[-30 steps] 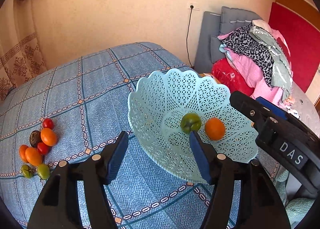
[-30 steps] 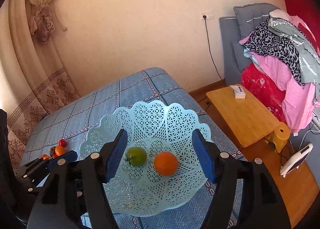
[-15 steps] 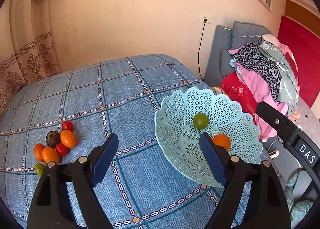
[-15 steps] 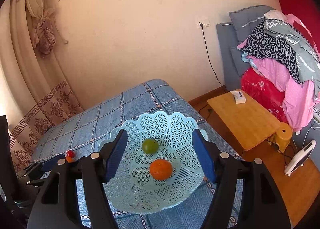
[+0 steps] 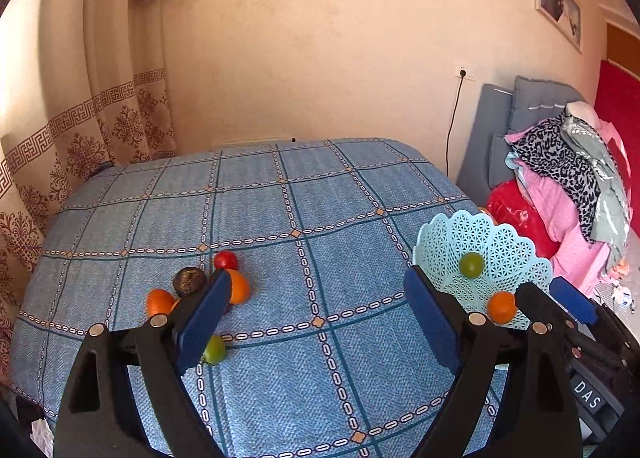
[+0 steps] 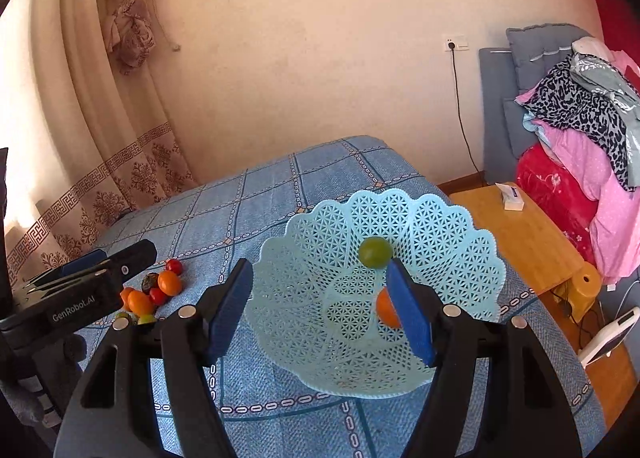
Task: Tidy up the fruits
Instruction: 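Move both open tools back over the fruit cluster on the bed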
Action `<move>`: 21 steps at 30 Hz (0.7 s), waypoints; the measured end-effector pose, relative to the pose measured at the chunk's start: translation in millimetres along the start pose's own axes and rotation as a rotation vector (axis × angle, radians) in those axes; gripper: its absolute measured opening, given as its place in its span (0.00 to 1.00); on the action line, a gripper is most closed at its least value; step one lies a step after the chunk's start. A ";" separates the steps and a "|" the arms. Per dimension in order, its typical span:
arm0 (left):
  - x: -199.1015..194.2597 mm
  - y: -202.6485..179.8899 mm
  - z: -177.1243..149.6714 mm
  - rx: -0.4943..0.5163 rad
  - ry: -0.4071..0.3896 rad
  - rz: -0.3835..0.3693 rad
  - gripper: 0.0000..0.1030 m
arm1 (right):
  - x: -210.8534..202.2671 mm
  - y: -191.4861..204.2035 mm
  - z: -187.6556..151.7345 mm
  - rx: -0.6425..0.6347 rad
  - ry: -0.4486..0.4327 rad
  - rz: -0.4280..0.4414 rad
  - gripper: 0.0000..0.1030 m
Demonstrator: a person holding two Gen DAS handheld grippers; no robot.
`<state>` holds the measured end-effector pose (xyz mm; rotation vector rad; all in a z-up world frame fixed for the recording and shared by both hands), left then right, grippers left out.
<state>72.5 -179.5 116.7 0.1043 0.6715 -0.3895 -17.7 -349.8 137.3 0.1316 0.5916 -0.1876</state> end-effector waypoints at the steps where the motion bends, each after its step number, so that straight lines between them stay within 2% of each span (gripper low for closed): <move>1: -1.8 6.0 -0.6 -0.009 -0.003 0.011 0.87 | 1.3 5.9 -1.1 -0.011 0.004 0.009 0.69; 12: -9.7 90.5 -6.6 -0.119 -0.011 0.120 0.88 | 22.6 62.8 -16.4 -0.102 0.069 0.083 0.69; 21: -12.4 151.0 -16.5 -0.204 -0.004 0.208 0.88 | 51.1 103.4 -31.2 -0.143 0.155 0.171 0.69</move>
Point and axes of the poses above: each gripper's, at about its wrist camera, not at the fingertips, and x roughly the way its jaws point, y to its left, z to its top, the point moved 2 cm from there along x, roughly the way its jaws point, and after that the axes turned 2 degrees about y, right-handed, at the moved point
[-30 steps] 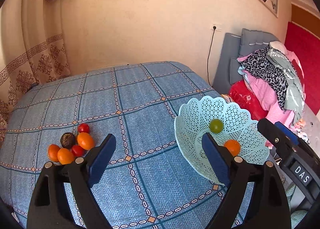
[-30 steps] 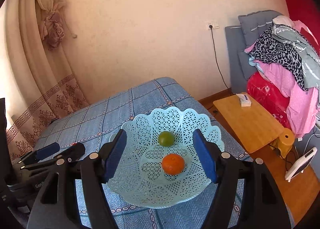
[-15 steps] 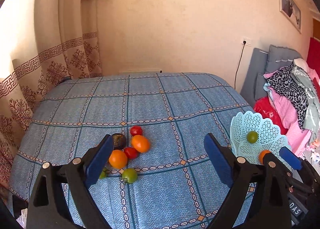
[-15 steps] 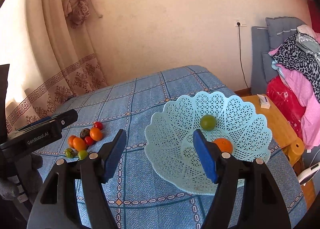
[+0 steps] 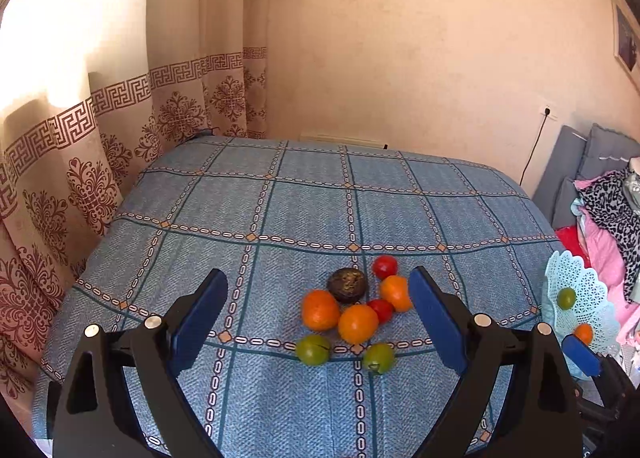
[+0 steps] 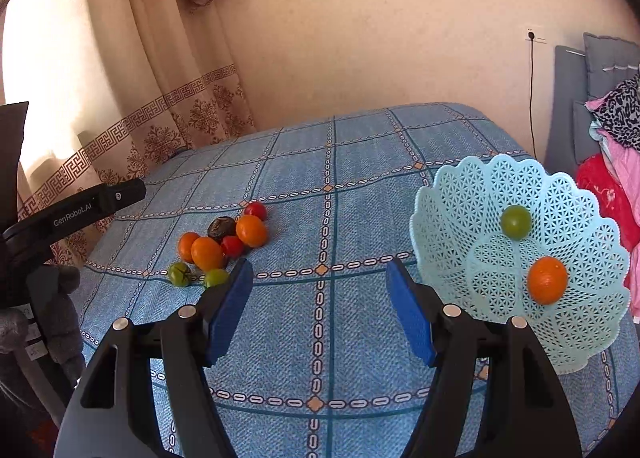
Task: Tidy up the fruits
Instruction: 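Move both open tools back over the fruit cluster on the bed, then grasp an orange with the right tool while the left tool grasps another orange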
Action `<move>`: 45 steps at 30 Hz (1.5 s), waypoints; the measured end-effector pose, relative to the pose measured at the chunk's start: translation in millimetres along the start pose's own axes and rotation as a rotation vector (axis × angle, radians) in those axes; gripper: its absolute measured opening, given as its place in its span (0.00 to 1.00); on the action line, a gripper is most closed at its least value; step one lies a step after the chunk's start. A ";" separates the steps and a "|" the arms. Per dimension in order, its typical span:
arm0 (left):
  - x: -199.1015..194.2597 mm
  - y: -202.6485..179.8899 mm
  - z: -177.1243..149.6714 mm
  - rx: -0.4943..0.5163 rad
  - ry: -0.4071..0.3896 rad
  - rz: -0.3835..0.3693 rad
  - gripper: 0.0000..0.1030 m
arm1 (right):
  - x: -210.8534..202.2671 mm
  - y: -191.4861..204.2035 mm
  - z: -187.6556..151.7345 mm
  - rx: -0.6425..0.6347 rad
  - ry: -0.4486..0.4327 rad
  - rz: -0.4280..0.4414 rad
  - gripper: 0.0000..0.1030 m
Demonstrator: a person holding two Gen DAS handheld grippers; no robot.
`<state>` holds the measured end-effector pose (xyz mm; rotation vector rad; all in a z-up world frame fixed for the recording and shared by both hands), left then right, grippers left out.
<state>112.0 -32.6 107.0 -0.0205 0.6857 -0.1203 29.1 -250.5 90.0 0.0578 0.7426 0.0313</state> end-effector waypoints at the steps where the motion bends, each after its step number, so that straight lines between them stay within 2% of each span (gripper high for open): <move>1: 1.2 5.3 0.0 -0.006 -0.001 0.013 0.88 | 3.7 5.4 -0.4 -0.009 0.007 0.009 0.69; 6: 8.2 23.8 -2.2 -0.012 -0.002 0.073 0.88 | 24.8 30.5 -1.5 -0.059 0.042 0.058 0.69; 12: 21.3 40.5 -7.3 -0.045 0.023 0.078 0.88 | 50.0 63.5 0.0 -0.116 0.083 0.121 0.67; 18: 33.9 57.5 -15.2 -0.084 0.046 0.086 0.88 | 77.8 91.2 2.2 -0.150 0.132 0.163 0.51; 24: 45.4 71.1 -22.2 -0.091 0.057 0.129 0.88 | 106.7 108.0 6.7 -0.151 0.172 0.169 0.44; 29: 53.0 81.2 -26.8 -0.117 0.075 0.130 0.88 | 126.3 116.1 8.7 -0.156 0.190 0.160 0.41; 36: 58.4 87.3 -29.8 -0.130 0.087 0.122 0.88 | 141.7 112.7 11.7 -0.128 0.195 0.134 0.41; 45: 62.3 86.9 -31.7 -0.122 0.095 0.115 0.88 | 142.4 112.9 11.5 -0.141 0.186 0.135 0.34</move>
Point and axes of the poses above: each gripper's, at about its wrist camera, not at the fingertips, and x roughly the way its jaws point, y to its left, z to its top, the point moved 2 cm from there along x, roughly the way its jaws point, and after that the axes turned 2 degrees about y, right-handed, at the moved point
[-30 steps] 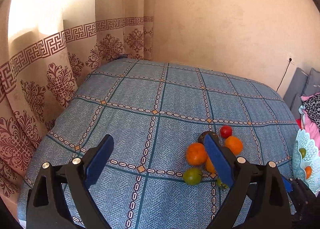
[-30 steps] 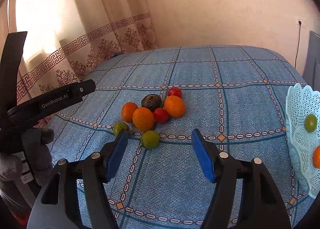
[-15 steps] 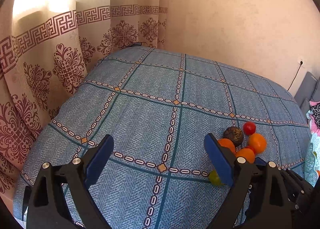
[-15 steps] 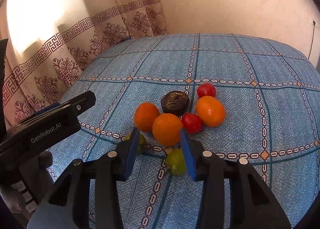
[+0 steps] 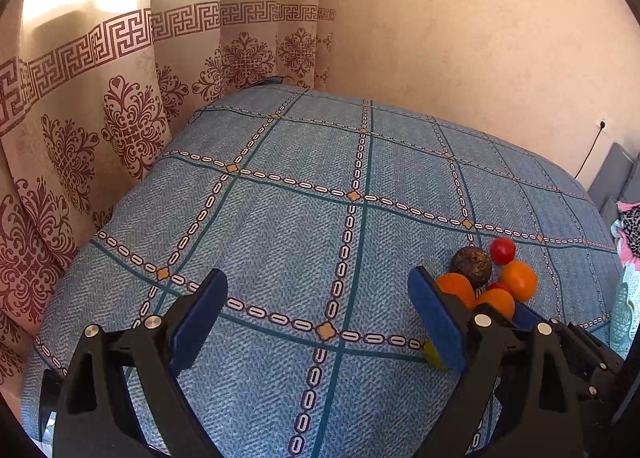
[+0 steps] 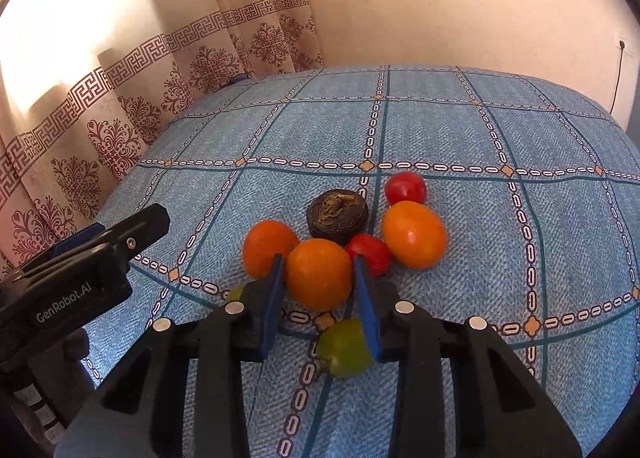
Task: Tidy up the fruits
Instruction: 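Grasp an orange with the right tool while the left tool grasps another orange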
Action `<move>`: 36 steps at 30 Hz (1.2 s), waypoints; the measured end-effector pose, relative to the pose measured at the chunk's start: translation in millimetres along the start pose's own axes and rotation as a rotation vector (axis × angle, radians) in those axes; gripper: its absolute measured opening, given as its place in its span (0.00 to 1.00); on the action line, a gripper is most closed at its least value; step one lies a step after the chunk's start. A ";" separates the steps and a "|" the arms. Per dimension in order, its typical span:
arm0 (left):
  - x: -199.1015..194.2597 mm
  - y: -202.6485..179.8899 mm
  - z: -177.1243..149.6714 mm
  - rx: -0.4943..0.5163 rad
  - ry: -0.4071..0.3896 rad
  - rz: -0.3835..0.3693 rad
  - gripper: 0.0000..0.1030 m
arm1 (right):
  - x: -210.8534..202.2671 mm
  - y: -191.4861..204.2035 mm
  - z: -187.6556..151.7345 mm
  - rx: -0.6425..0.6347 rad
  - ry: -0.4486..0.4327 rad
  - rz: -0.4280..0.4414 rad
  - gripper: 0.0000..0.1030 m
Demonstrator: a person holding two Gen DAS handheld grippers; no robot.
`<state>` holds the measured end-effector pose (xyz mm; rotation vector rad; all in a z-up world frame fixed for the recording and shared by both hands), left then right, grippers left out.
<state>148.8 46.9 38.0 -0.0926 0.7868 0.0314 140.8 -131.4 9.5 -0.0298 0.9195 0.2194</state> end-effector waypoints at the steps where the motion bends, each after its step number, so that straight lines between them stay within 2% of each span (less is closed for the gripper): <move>1: 0.4 -0.7 -0.5 0.002 0.002 -0.002 0.88 | -2.1 -1.4 -0.8 0.002 -0.002 0.000 0.34; 8: 3.9 -9.1 -3.5 0.025 0.016 -0.036 0.88 | -23.3 -17.0 -8.4 0.035 -0.042 -0.008 0.33; 12: 8.9 -17.0 -6.9 0.036 0.037 -0.087 0.88 | -37.6 -28.8 -13.1 0.053 -0.074 -0.029 0.33; 18: 16.7 -35.4 -14.8 0.069 0.071 -0.140 0.88 | -55.4 -50.8 -18.6 0.106 -0.100 -0.048 0.33; 25: 23.2 -58.1 -18.9 0.117 0.097 -0.184 0.87 | -67.8 -57.7 -26.2 0.102 -0.122 -0.062 0.33; 31: 32.1 -73.9 -22.0 0.160 0.129 -0.218 0.70 | -72.7 -60.9 -30.3 0.109 -0.128 -0.054 0.33; 33: 39.2 -75.8 -22.8 0.158 0.152 -0.233 0.58 | -74.3 -59.8 -30.4 0.111 -0.132 -0.055 0.34; 36: 41.7 -79.1 -23.9 0.163 0.147 -0.223 0.51 | -77.4 -60.4 -31.9 0.111 -0.139 -0.058 0.33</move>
Point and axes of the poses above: each gripper's, at about its wrist camera, not at the fingertips, and x roughly the way its jaws point, y to its left, z to its top, the point moved 2 cm from there along x, roughly the way its jaws point, and after that the axes turned 2 degrees about y, right-handed, at the moved point
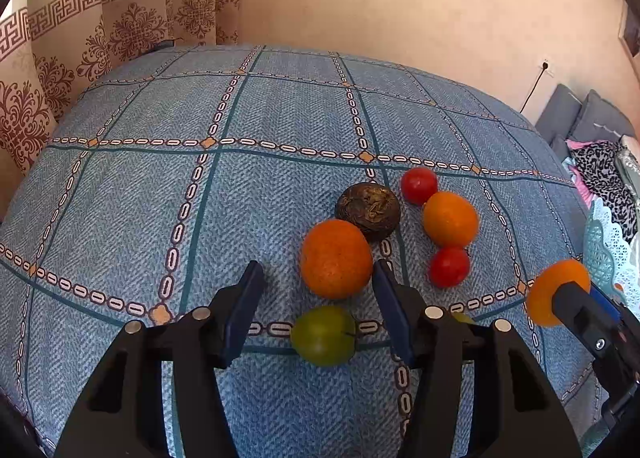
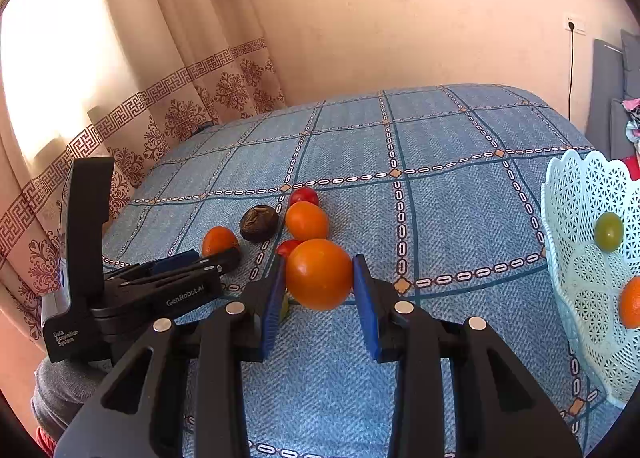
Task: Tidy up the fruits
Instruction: 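Grasp an orange with the right tool while the left tool grasps another orange, then carry both oranges into the blue basket and open both tools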
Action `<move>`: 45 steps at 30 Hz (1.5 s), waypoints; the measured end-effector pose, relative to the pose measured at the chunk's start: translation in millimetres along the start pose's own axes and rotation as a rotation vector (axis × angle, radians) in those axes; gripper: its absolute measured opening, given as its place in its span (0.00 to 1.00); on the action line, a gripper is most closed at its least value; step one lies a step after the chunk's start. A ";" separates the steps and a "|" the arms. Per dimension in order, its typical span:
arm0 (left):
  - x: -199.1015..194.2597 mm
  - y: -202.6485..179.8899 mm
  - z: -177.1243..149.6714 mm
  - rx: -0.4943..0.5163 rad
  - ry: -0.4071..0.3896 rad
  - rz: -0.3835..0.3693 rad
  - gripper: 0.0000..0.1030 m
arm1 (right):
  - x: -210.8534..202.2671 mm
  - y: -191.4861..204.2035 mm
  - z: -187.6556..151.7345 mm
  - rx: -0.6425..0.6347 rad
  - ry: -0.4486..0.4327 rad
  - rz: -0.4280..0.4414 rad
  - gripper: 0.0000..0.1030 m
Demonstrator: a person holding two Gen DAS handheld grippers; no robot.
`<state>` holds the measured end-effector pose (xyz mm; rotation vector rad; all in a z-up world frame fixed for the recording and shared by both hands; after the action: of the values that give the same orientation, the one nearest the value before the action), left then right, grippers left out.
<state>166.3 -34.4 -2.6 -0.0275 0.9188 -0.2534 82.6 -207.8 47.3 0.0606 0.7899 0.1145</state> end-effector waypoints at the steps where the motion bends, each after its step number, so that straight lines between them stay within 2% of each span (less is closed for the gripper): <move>1: 0.1 -1.0 0.6 0.002 -0.002 -0.006 0.49 | -1.1 -0.5 -0.4 0.001 -0.002 0.000 0.33; 3: 0.9 -3.3 2.1 0.004 -0.003 -0.028 0.39 | -3.0 -1.2 -1.1 0.003 -0.004 0.001 0.34; 5: 1.0 -6.3 1.9 0.010 -0.002 -0.043 0.35 | -5.3 -2.5 -1.9 0.007 -0.008 0.001 0.34; 13: -8.7 -8.6 -1.1 0.001 -0.011 -0.040 0.34 | -18.9 -9.6 -3.2 0.024 -0.029 -0.008 0.34; 22: -41.4 -20.8 4.9 0.015 -0.065 -0.056 0.34 | -42.9 -19.2 2.2 0.043 -0.075 -0.014 0.33; 34: -93.3 -68.1 14.8 0.090 -0.161 -0.118 0.35 | -90.4 -47.1 8.3 0.075 -0.163 -0.059 0.34; 45: -114.9 -126.9 10.7 0.183 -0.190 -0.174 0.35 | -133.4 -103.9 4.5 0.132 -0.218 -0.170 0.33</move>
<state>82.2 -132.1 110.6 0.0366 0.7019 -0.4877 1.0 -327.7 134.4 0.1286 0.5810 -0.1044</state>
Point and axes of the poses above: each gripper's, at about its wrist camera, not at the fingertips, and x roughly the way its jaws point, y to its left, z to its top, the point moved 2 cm from there along x, roughly the way its jaws point, and after that the axes turned 2 degrees about y, right-handed, at the moved point
